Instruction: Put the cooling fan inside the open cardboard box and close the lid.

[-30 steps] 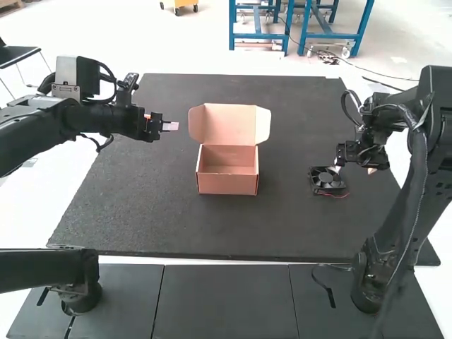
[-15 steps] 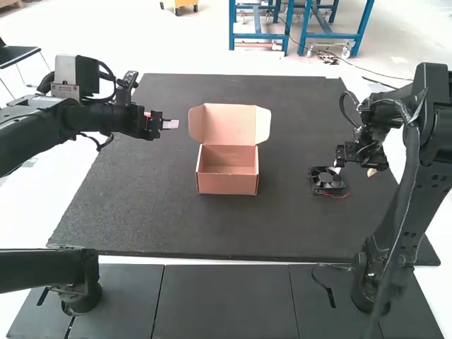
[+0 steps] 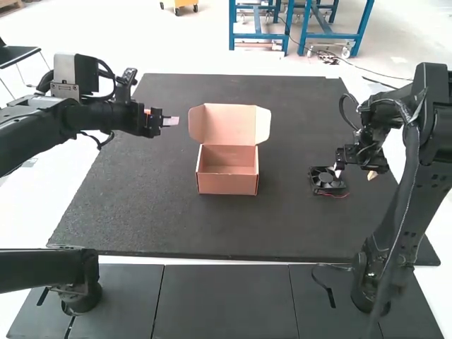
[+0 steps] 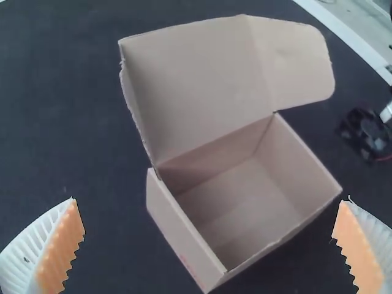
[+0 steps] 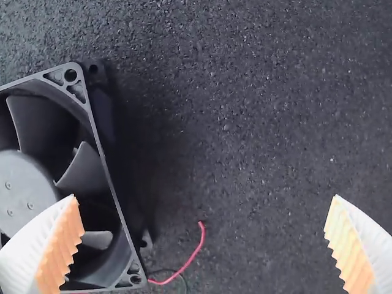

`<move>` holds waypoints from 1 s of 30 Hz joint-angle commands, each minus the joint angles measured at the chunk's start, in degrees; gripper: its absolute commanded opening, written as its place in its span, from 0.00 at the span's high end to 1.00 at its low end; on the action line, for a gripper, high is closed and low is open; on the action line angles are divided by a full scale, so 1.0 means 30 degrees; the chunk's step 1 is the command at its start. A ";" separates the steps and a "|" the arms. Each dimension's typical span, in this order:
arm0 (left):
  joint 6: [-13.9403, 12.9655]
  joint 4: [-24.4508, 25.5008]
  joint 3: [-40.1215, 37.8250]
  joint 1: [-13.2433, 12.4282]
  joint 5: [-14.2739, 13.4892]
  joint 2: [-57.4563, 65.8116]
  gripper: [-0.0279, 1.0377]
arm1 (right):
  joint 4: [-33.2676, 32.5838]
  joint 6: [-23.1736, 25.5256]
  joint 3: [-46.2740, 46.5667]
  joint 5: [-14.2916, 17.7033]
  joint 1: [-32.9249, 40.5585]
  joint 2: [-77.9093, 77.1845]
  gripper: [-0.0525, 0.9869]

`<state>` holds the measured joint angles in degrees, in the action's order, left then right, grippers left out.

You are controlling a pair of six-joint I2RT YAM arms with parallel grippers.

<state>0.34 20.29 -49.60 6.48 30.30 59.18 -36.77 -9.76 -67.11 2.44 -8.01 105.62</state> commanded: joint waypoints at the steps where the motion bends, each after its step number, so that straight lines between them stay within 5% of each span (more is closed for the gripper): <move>1: 0.0327 -0.0232 -0.0516 -0.0022 0.0387 -0.0536 0.07 | -0.0076 -0.0145 -0.0335 0.0242 -0.0113 0.0505 0.09; 16: 0.0737 -0.0349 -0.0633 -0.0022 0.0387 -0.0536 0.07 | -0.0017 -0.0116 -0.0335 0.0242 -0.0084 0.1179 0.09; 23: 0.0795 -0.0378 -0.0926 -0.0022 0.0416 -0.0536 0.07 | 0.0041 -0.0058 -0.0422 -0.0021 -0.0084 0.1589 0.24; 30: 0.1000 -0.0437 -0.0985 -0.0022 0.0416 -0.0536 0.07 | 0.0041 0.0060 -0.0862 -0.0842 -0.0084 0.1677 0.50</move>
<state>2.63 19.53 -49.60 6.48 30.30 59.18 -36.53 -9.78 -67.94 0.67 -7.99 110.26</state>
